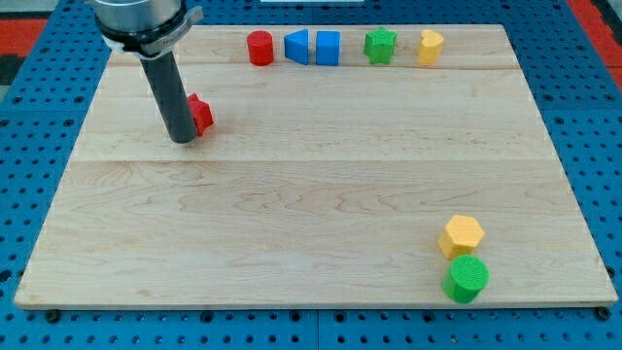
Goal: Move red star parallel left to red circle
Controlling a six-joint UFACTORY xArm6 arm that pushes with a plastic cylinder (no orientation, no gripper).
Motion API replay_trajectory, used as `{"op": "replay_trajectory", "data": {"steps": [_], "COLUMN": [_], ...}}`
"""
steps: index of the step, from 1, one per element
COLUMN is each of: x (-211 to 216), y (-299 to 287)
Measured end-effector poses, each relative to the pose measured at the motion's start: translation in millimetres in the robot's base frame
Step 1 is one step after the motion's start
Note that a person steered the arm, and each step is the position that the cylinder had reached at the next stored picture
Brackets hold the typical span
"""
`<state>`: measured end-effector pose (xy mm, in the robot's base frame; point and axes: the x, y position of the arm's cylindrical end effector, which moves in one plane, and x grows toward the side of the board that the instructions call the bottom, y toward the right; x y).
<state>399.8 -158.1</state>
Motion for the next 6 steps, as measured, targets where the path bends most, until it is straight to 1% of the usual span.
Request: {"op": "replay_trajectory", "data": {"steps": [2,5,6], "x": [-33.7,-102.8,-80.5], "y": [0.0,0.1,21.8]}}
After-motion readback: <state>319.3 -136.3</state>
